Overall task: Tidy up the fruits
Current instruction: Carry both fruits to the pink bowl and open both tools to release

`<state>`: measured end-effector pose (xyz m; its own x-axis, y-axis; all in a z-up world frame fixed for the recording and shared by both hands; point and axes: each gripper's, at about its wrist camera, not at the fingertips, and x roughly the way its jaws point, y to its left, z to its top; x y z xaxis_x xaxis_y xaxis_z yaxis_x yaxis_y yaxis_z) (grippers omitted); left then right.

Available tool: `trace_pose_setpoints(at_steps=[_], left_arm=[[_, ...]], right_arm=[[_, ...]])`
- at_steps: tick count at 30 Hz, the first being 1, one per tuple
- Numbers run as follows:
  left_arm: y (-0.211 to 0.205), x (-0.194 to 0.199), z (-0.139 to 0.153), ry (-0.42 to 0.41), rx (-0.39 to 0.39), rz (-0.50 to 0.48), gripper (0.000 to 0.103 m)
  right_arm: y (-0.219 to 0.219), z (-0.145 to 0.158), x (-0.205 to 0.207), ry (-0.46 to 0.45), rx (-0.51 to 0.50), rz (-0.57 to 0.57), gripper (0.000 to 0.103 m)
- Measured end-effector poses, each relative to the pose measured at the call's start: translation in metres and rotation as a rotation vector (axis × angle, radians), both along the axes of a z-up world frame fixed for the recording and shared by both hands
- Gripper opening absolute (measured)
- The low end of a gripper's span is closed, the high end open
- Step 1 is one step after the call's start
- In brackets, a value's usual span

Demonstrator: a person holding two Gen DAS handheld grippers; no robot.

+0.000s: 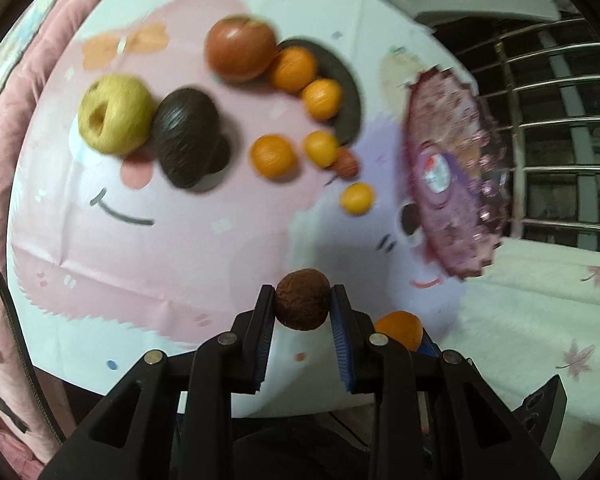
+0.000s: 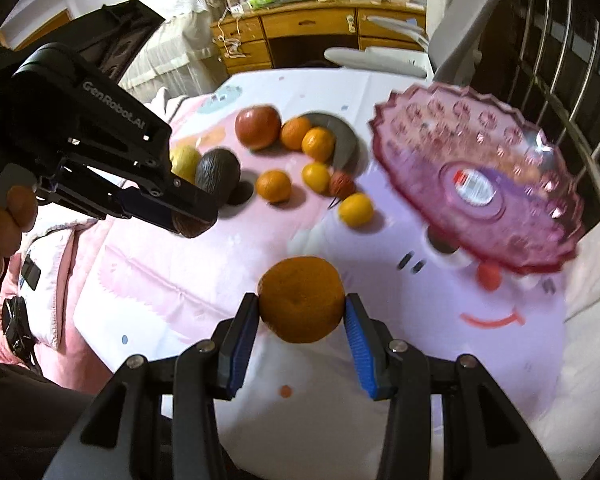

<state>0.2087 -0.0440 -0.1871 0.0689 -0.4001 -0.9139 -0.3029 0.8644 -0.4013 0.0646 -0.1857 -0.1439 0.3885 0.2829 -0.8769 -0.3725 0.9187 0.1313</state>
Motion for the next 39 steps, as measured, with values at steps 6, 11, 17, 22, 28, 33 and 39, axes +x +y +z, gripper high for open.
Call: trace_pose_setpoints(at_steps=[6, 11, 17, 22, 28, 33, 39], left_arm=[[-0.025, 0.011, 0.035, -0.109, 0.006, -0.001, 0.026], [-0.051, 0.020, 0.050, -0.183, 0.020, -0.026, 0.026], [-0.087, 0.040, 0.054, -0.266, 0.060, -0.090, 0.026], [-0.122, 0.059, 0.047, -0.304, 0.077, -0.151, 0.026], [-0.154, 0.077, 0.028, -0.284, 0.099, -0.188, 0.026], [-0.169, 0.082, 0.013, -0.253, 0.130, -0.213, 0.026], [-0.173, 0.081, 0.008, -0.239, 0.128, -0.215, 0.035]], right_arm=[[-0.038, 0.021, 0.021, -0.046, -0.013, -0.013, 0.044], [-0.073, 0.032, 0.036, -0.069, -0.005, -0.055, 0.044], [-0.108, 0.029, 0.056, -0.054, -0.005, -0.110, 0.044], [-0.129, 0.023, 0.069, -0.035, 0.008, -0.134, 0.044], [-0.145, 0.010, 0.082, 0.014, 0.012, -0.138, 0.044], [-0.154, 0.000, 0.090, 0.054, 0.024, -0.153, 0.044], [-0.162, -0.006, 0.095, 0.089, 0.055, -0.180, 0.044]])
